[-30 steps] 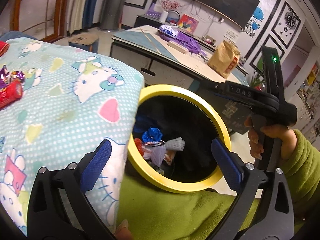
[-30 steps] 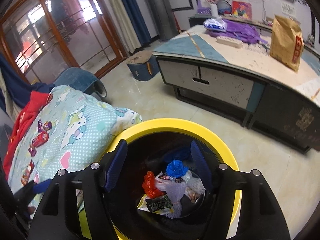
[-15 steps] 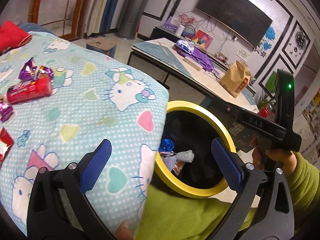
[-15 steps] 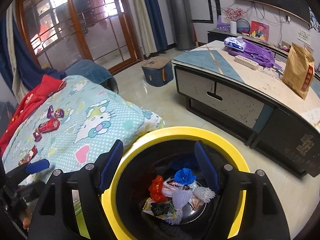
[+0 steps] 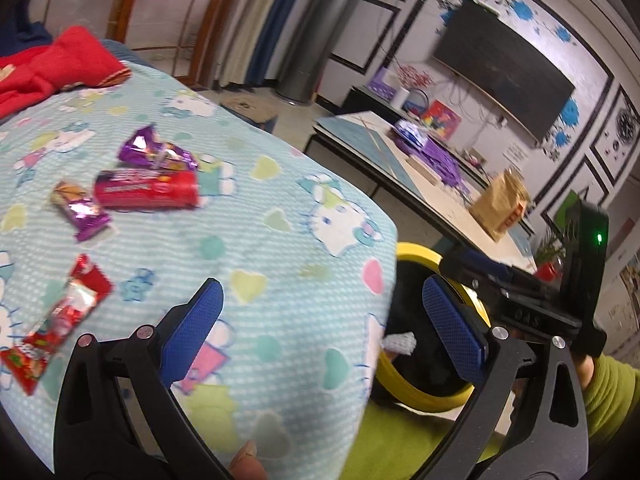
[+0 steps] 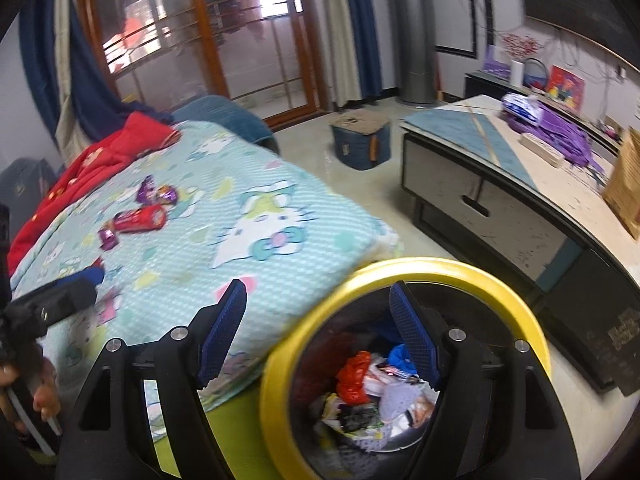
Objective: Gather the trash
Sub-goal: 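Move both tools back over the red candy stick and red tube on the bed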
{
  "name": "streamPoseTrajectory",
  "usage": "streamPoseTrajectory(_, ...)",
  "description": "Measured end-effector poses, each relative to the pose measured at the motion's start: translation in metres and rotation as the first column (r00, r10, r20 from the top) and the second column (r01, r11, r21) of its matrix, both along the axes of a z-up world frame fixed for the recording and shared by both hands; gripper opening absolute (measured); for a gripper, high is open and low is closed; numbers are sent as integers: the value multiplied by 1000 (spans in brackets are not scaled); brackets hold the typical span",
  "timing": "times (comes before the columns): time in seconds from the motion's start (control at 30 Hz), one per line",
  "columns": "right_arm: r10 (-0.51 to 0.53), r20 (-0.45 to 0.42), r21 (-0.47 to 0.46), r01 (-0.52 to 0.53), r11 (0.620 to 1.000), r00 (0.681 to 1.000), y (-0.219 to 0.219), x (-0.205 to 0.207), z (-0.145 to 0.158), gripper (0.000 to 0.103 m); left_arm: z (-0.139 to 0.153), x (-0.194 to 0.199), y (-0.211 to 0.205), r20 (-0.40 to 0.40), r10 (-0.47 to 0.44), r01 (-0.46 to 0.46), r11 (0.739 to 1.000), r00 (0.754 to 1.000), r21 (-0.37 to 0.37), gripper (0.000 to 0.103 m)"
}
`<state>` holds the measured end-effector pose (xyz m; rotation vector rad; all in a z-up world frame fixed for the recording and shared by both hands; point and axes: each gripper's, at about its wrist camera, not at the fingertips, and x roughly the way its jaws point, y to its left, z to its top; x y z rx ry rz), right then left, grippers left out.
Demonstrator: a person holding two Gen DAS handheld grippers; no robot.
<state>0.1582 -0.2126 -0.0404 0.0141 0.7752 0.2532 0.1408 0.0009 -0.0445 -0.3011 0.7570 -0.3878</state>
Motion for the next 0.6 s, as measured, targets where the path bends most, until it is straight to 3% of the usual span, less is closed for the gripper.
streamPoseTrajectory(0.6,160,-31,68,-158,985,987,84,30,2,72,11,-10,87,20,202,-201,979,979,-8,92)
